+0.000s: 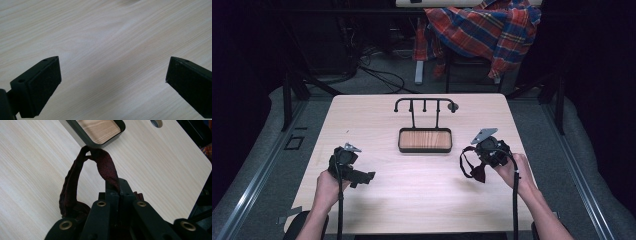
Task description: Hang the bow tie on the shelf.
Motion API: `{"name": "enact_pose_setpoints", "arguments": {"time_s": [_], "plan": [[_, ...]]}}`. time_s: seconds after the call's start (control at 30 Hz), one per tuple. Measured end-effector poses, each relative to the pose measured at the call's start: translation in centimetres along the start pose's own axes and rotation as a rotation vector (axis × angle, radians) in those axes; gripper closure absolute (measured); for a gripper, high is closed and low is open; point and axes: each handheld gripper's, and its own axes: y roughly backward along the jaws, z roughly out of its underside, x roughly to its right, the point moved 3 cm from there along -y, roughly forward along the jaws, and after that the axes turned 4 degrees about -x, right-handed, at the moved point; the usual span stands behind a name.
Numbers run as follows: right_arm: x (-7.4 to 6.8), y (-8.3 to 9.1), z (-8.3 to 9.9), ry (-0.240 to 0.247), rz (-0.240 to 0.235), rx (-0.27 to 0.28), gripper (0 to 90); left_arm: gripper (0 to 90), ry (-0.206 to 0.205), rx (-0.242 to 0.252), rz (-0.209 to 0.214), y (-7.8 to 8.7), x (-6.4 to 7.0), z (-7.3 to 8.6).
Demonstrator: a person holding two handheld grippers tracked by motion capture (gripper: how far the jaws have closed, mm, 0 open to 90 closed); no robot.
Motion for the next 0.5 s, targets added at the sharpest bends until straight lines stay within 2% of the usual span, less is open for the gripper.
{"name": "enact_pose_setpoints", "arguments": {"time_s": [0.5], "plan": [[0.3, 0.7, -1.3, -0.028, -0.02, 0.034, 88.6, 0.2, -0.002, -0.001, 0.002, -0.1, 0.2, 0.0]]}}
